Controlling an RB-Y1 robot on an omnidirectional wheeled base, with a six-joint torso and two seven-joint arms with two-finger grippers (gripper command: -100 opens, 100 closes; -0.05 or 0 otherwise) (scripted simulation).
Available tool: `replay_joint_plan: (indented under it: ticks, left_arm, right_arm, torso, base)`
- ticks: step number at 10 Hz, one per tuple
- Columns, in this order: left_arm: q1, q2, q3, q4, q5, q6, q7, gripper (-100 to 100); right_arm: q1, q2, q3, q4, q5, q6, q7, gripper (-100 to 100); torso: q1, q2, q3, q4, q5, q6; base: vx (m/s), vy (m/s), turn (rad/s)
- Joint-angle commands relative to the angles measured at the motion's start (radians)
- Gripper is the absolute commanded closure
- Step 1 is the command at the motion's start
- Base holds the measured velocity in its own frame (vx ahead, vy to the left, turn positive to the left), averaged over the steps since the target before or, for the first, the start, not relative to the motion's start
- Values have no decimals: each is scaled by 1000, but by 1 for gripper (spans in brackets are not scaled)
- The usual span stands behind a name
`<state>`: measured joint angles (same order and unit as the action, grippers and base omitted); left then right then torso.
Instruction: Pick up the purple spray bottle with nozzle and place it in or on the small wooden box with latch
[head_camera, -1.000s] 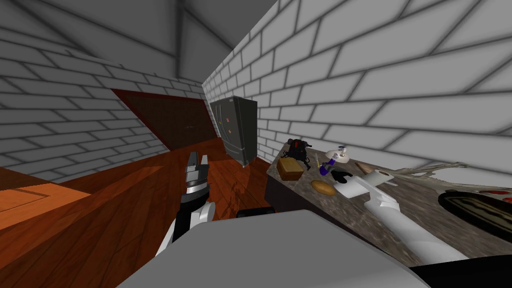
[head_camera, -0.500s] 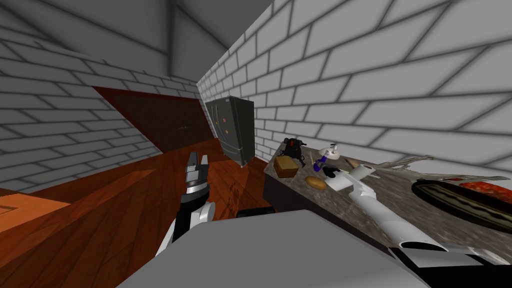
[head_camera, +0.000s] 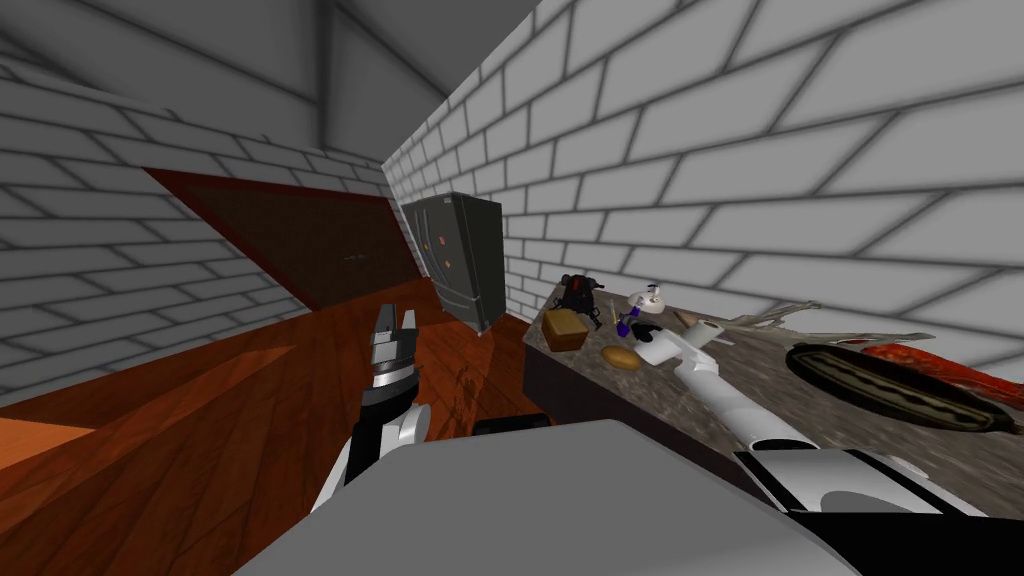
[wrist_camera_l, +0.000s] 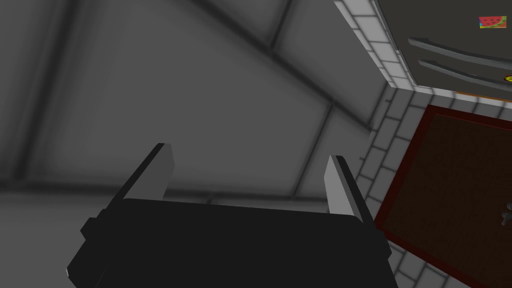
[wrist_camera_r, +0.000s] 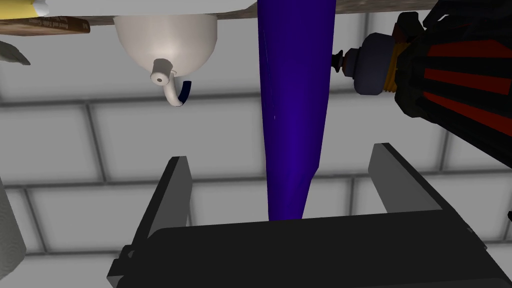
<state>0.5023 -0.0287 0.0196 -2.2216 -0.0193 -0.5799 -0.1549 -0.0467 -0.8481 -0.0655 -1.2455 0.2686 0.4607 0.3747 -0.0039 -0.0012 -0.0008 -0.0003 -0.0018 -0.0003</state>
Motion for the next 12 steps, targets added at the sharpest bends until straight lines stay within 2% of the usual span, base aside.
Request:
replay_joint_plan:
  ticks: [1,2,3,4,5,6,7,8,9,12]
  left_arm:
    - [0,0,0,0,0,0,0,0]
    - [0,0,0,0,0,0,0,0]
    - [0,0,0,0,0,0,0,0]
    - [0,0,0,0,0,0,0,0]
    - [0,0,0,0,0,0,0,0]
    - [0,0,0,0,0,0,0,0]
    - [0,0,0,0,0,0,0,0]
    - [0,0,0,0,0,0,0,0]
    - [0,0,0,0,0,0,0,0]
    - [0,0,0,0,0,0,0,0]
  right_arm:
    - [-50,15,35,50,18,-13,8,-100]
    - [-81,15,35,61,18,-13,8,-100]
    - [-86,15,35,61,18,-13,8,-100]
    - [-125,19,67,100,22,-14,18,-100]
    - [-146,19,67,100,22,-14,18,-100]
    - [-171,24,99,135,26,-16,27,-100]
    - [-200,24,99,139,26,-16,27,-100]
    - [-180,23,95,125,24,-12,26,-100]
    - [-184,23,96,126,24,-10,27,100]
    - [-186,25,94,124,21,-12,22,100]
  torso:
    - [0,0,0,0,0,0]
    - [0,0,0,0,0,1]
    - [0,0,0,0,0,0]
    - [1,-1,0,0,0,0]
    - [0,0,0,0,0,1]
    - [0,0,0,0,0,0]
    - [0,0,0,0,0,1]
    - [0,0,0,0,0,0]
    - [0,-1,0,0,0,0]
    - [2,-3,-2,-3,2,1]
  base:
    - [-29,-17,-118]
    - [-24,-8,-60]
    - [-9,-2,14]
    - [-18,-11,-115]
    - [-22,-6,-69]
    - [-29,-20,-101]
    - [-26,-18,-51]
    - [-8,-7,4]
    - [0,0,0]
    - [0,0,0]
